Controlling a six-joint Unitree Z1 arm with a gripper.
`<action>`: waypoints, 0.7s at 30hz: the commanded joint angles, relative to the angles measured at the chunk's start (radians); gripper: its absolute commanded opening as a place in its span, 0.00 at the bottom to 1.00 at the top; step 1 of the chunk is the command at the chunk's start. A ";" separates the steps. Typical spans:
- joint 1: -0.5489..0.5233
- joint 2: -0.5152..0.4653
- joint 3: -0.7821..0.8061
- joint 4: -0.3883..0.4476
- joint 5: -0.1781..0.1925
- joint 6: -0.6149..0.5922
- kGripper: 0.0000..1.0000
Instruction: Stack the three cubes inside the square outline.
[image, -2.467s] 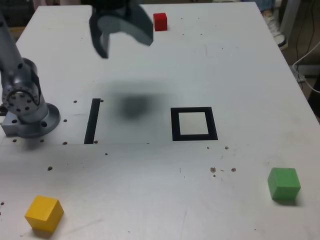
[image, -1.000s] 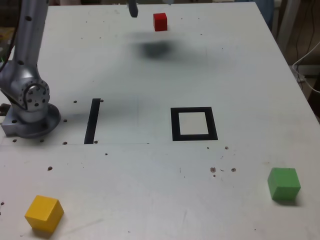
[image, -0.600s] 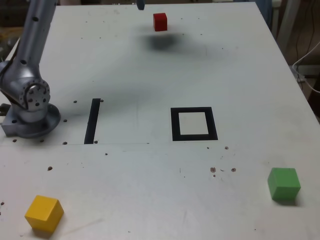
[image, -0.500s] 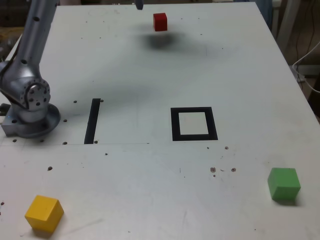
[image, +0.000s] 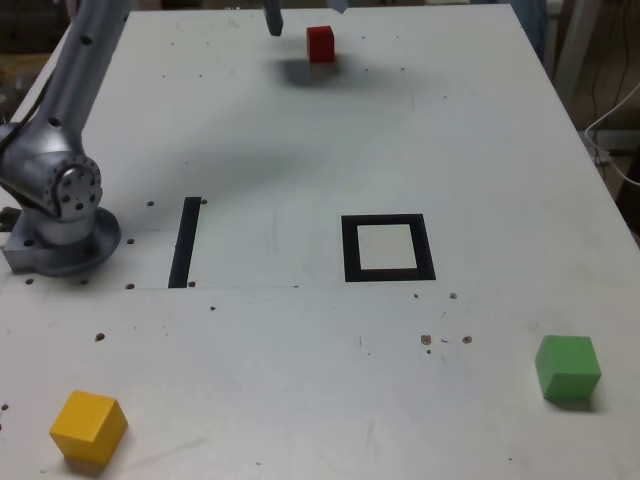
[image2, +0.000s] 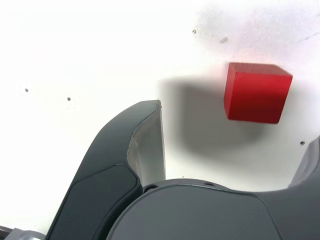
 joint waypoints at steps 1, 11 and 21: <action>0.003 0.019 -0.017 0.001 0.006 0.002 0.98; 0.005 0.089 -0.083 -0.004 0.024 0.005 0.98; -0.004 0.132 -0.096 -0.005 0.015 -0.003 0.94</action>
